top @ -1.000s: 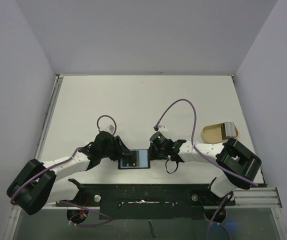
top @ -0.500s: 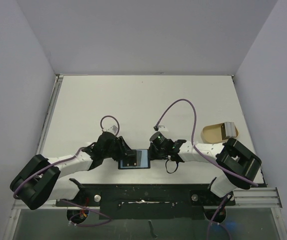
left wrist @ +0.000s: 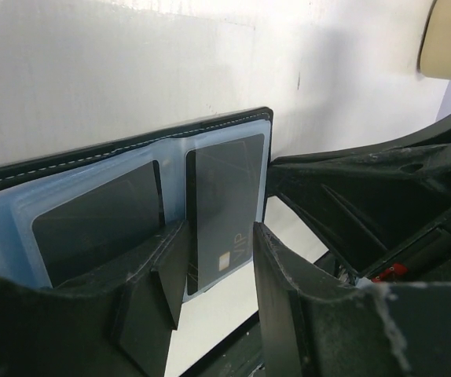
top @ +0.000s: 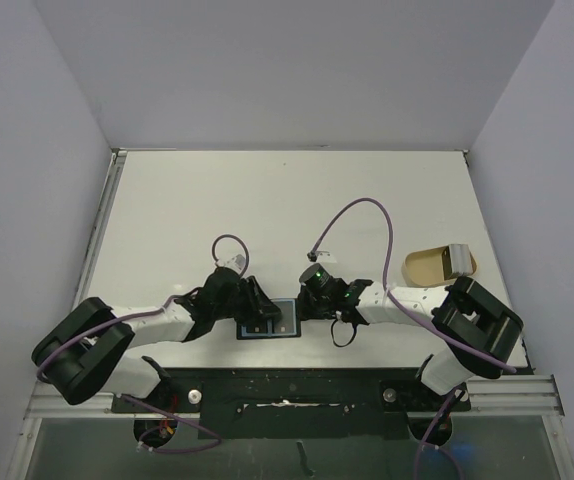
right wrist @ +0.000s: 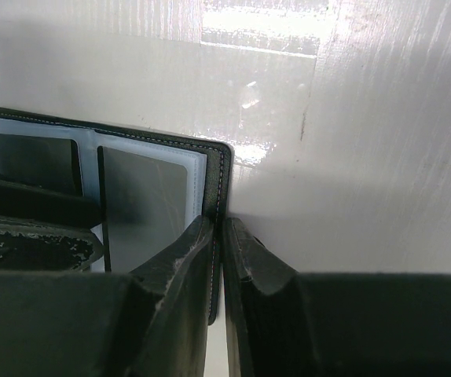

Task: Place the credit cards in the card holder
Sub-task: Insert the credit card into the card holder, then turn over the card slot in the card holder.

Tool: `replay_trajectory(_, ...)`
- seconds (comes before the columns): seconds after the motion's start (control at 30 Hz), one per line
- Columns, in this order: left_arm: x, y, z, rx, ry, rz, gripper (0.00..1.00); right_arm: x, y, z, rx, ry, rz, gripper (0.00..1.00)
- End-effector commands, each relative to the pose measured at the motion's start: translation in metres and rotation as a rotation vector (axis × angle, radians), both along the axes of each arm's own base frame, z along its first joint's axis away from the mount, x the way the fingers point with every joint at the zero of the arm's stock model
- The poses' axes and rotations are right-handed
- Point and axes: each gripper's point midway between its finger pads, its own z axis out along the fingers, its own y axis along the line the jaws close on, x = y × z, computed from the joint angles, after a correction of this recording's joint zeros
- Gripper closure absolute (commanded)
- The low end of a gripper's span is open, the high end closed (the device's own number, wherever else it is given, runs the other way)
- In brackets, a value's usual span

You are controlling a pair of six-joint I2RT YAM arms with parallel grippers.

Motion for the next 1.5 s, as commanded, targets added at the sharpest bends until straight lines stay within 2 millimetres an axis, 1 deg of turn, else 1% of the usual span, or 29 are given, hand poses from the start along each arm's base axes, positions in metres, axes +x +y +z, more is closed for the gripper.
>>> replay_trajectory(0.0, 0.006, -0.019, 0.016, -0.072, -0.032, -0.020, 0.64, -0.014, -0.009, -0.010, -0.044, 0.033, 0.008, 0.87)
replay_trajectory(0.17, 0.007, -0.024, 0.023, -0.101, -0.046, -0.031, 0.64, -0.014, -0.014, -0.006, -0.042, 0.017, -0.013, 0.87)
replay_trajectory(0.3, 0.009, -0.022, 0.031, -0.086, -0.066, -0.032, 0.64, -0.012, -0.020, 0.007, -0.047, -0.005, -0.026, 0.83)
replay_trajectory(0.4, 0.011, -0.013, 0.037, -0.041, -0.088, -0.016, 0.62, -0.011, -0.021, 0.019, -0.036, -0.026, -0.027, 0.81)
replay_trajectory(0.5, 0.015, 0.002, 0.040, 0.025, -0.102, 0.018, 0.59, -0.012, -0.018, 0.030, -0.022, -0.038, -0.023, 0.79)
replay_trajectory(0.63, 0.016, 0.023, 0.040, 0.084, -0.102, 0.048, 0.55, -0.012, -0.002, 0.046, 0.015, -0.064, 0.005, 0.78)
replay_trajectory(0.73, 0.016, 0.036, 0.039, 0.079, -0.095, 0.063, 0.53, -0.011, 0.019, 0.059, 0.060, -0.089, 0.041, 0.78)
replay_trajectory(0.83, 0.016, 0.047, 0.037, 0.046, -0.079, 0.072, 0.52, -0.011, 0.041, 0.067, 0.092, -0.105, 0.074, 0.78)
replay_trajectory(0.9, 0.016, 0.051, 0.036, 0.022, -0.072, 0.074, 0.52, -0.009, 0.053, 0.066, 0.096, -0.103, 0.089, 0.79)
replay_trajectory(1.03, 0.015, 0.055, 0.037, -0.031, -0.063, 0.070, 0.52, -0.006, 0.075, 0.066, 0.127, -0.087, 0.120, 0.80)
replay_trajectory(1.17, 0.012, 0.059, 0.034, -0.077, -0.046, 0.072, 0.53, -0.005, 0.091, 0.061, 0.140, -0.064, 0.152, 0.82)
replay_trajectory(1.27, 0.010, 0.062, 0.032, -0.077, -0.042, 0.078, 0.53, -0.002, 0.094, 0.054, 0.112, -0.046, 0.147, 0.82)
replay_trajectory(1.47, 0.009, 0.065, 0.031, -0.072, -0.044, 0.078, 0.53, -0.001, 0.093, 0.033, 0.086, 0.003, 0.138, 0.82)
